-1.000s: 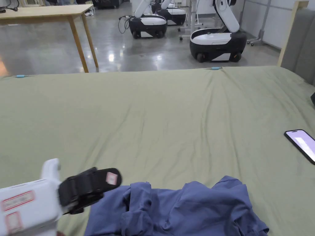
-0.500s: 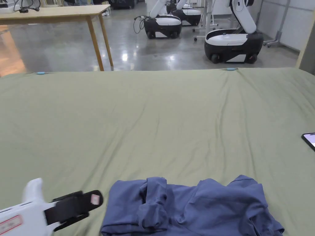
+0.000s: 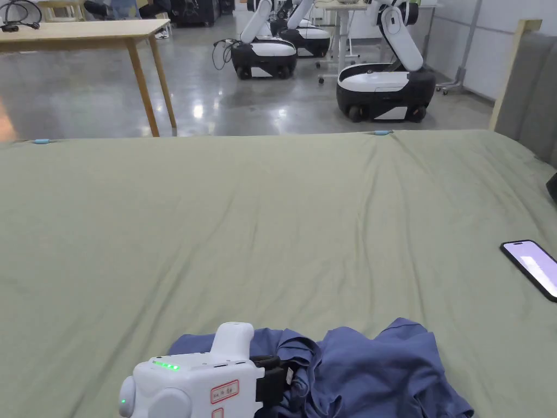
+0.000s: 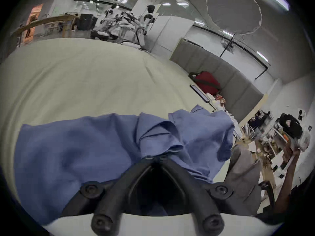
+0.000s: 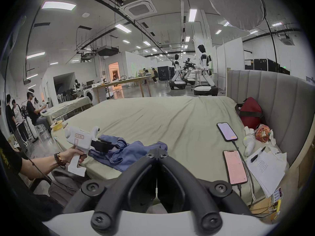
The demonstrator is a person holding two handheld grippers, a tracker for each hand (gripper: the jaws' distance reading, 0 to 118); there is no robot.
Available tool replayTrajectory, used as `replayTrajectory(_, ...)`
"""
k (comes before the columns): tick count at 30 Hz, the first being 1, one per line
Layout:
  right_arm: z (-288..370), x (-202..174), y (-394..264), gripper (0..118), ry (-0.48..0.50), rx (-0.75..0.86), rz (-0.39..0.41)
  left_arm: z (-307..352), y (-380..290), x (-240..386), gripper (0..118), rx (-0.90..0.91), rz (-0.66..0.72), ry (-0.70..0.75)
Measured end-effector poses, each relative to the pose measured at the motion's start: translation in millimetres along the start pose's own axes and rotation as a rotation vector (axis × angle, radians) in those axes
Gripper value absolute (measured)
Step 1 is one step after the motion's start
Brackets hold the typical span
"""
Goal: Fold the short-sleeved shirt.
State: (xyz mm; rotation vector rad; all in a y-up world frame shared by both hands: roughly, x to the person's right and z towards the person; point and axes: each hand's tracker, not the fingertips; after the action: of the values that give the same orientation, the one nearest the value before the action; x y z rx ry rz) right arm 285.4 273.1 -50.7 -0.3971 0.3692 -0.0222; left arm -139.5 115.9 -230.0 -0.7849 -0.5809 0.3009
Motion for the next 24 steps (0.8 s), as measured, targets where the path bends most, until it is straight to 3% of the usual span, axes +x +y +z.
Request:
replayTrajectory(3, -1, 2, -1, 1, -0.007, -0.008, -0.003, -15, -1, -1, 0, -0.045, 0.021, 0.043)
replayTrajectory(7, -1, 3, -2, 1, -0.012, -0.016, -0.001, 1, 3, -11, 0, -0.019, 0.134, -0.023)
replayTrajectory(13, -3, 1, 7, 1, -0.003, 0.022, 0.006, 127, 6, 9, 0, 0.239, 0.054, -0.095)
replayTrajectory(19, -15, -3, 14, 1, 0.034, 0.057, -0.003, 228, -44, -26, 0, 0.386, 0.214, 0.035)
replayTrajectory(24, -23, -10, 19, 1, 0.049, 0.046, 0.024, 233, -39, -33, 0, 0.370, 0.234, 0.135)
